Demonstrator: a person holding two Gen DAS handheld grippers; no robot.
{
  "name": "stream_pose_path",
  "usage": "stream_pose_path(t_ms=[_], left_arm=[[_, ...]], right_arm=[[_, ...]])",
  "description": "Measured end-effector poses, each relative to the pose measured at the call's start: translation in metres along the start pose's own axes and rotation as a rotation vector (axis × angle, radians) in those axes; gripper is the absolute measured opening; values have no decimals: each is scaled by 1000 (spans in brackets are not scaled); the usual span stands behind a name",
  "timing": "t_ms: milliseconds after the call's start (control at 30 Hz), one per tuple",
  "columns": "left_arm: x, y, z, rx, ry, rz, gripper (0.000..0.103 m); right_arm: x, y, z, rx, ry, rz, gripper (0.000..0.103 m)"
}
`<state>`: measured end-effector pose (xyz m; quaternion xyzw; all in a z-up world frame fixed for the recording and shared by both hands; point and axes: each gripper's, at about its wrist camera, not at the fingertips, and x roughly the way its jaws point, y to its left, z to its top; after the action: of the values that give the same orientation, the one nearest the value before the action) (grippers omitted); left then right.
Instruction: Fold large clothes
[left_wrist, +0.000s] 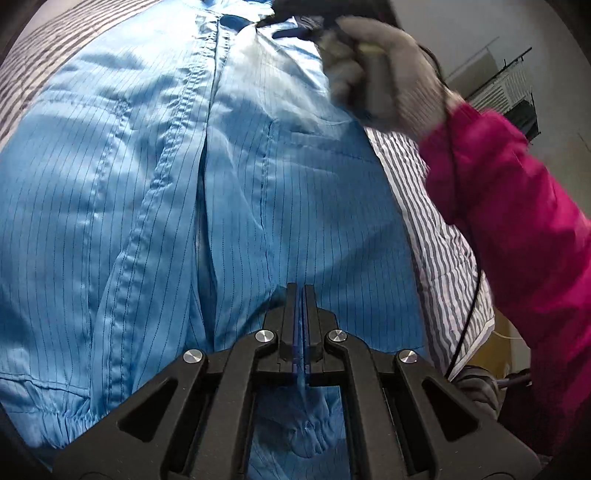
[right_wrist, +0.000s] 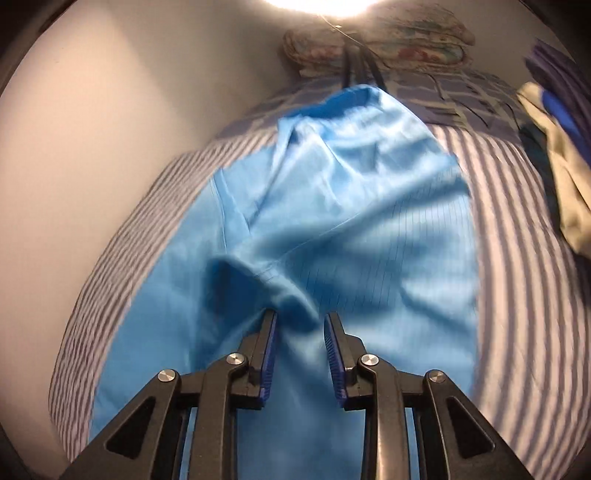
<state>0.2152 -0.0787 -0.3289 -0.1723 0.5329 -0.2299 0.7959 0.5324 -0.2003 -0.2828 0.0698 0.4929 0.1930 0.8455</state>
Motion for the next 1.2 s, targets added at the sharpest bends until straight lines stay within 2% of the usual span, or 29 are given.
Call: stream_pose_path(t_ms=[100, 200, 300, 400, 467, 567, 600, 700, 800, 867, 900, 933, 1000, 1067, 1200], left_arm=[[-1, 3, -1, -8, -1, -10, 1], [-3, 7, -1, 1, 4, -14, 1], [-3, 8, 3, 4, 8, -11, 1], [-4, 7, 7, 6, 21, -8, 1], [-7, 8, 12, -17, 26, -15, 1], [-22, 15, 21, -59, 5, -30, 1], [-32, 17, 21, -66, -5, -39, 1], [-61, 24, 20, -75, -41, -47, 1], [-94, 32, 16, -83, -62, -37, 6], [-117, 41, 15, -96, -80, -23, 24], [-127, 47, 17, -105, -91, -16, 29], [-134, 53, 17, -115, -101, -9, 36], [-147, 72, 19, -138, -110, 10, 40], [-152, 98, 21, -196, -92, 41, 41], [-142, 143, 15, -342, -46, -2, 41]], right_arm=[[23, 9, 17, -1, -3, -10, 27], [51, 17, 21, -31, 53, -55, 28], [50, 22, 17, -53, 48, -76, 28], [24, 14, 17, 1, 22, -39, 30], [-7, 8, 15, 17, -21, -20, 32], [-63, -2, 2, 22, -85, -1, 39], [-79, -6, -3, 27, -100, 9, 44], [-134, -17, -35, 44, -158, 27, 53], [-179, -21, -79, 59, -165, 16, 55], [-198, -25, -105, 78, -150, 15, 58], [-208, -24, -123, 89, -138, 17, 61], [-214, -23, -136, 97, -128, 20, 61], [-222, -19, -167, 121, -84, 31, 61], [-222, -14, -192, 135, -40, 42, 61], [-214, -9, -240, 175, 57, 56, 61]])
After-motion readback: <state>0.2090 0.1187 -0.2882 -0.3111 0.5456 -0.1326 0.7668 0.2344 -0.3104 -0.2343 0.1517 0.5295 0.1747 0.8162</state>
